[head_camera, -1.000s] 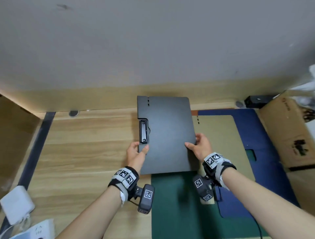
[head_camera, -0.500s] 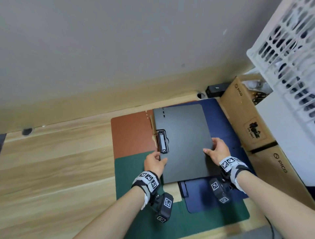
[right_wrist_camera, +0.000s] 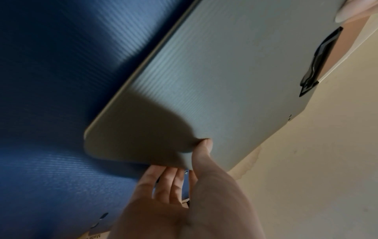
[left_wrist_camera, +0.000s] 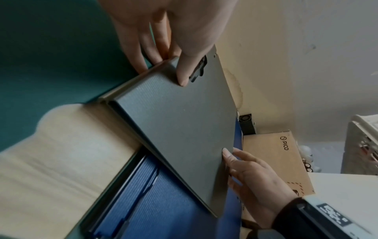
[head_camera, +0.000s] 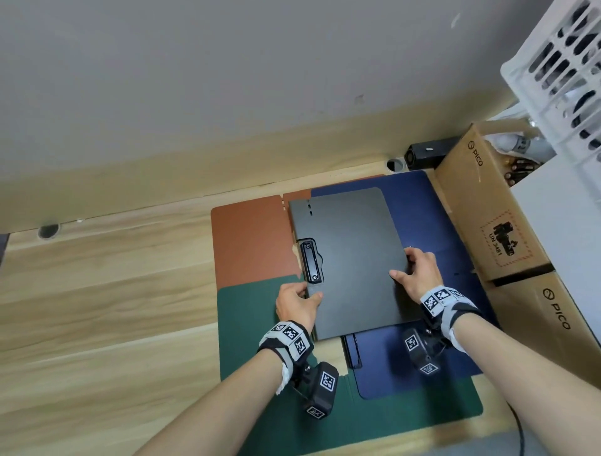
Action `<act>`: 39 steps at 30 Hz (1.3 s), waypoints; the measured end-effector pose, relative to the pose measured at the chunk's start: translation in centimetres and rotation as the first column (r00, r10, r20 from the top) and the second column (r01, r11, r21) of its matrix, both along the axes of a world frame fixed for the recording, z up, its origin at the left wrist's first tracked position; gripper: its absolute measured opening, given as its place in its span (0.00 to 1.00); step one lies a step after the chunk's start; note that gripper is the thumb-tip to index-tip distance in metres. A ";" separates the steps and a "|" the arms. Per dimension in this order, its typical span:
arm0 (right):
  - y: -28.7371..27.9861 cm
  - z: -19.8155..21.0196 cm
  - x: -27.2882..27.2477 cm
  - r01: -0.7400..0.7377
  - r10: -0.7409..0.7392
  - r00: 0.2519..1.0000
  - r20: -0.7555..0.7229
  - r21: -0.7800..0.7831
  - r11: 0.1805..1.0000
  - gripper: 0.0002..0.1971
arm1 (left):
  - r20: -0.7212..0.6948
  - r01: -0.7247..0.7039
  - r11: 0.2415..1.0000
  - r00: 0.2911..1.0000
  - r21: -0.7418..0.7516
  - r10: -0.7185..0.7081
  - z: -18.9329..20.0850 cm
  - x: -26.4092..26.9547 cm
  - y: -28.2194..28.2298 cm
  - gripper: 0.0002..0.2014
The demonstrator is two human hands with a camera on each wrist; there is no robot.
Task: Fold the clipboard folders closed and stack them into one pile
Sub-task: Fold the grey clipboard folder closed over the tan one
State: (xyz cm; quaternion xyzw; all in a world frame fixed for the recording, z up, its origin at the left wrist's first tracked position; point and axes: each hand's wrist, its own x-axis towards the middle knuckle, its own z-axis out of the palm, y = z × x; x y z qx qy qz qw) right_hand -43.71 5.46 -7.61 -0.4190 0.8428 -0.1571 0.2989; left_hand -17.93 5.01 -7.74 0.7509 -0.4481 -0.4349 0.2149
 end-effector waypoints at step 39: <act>-8.4 -1.5 47.6 -0.337 0.341 0.940 0.030 -0.081 0.938 0.23 | -0.123 -0.507 0.861 0.852 0.048 0.509 1.9 45.7 -4.0 0.21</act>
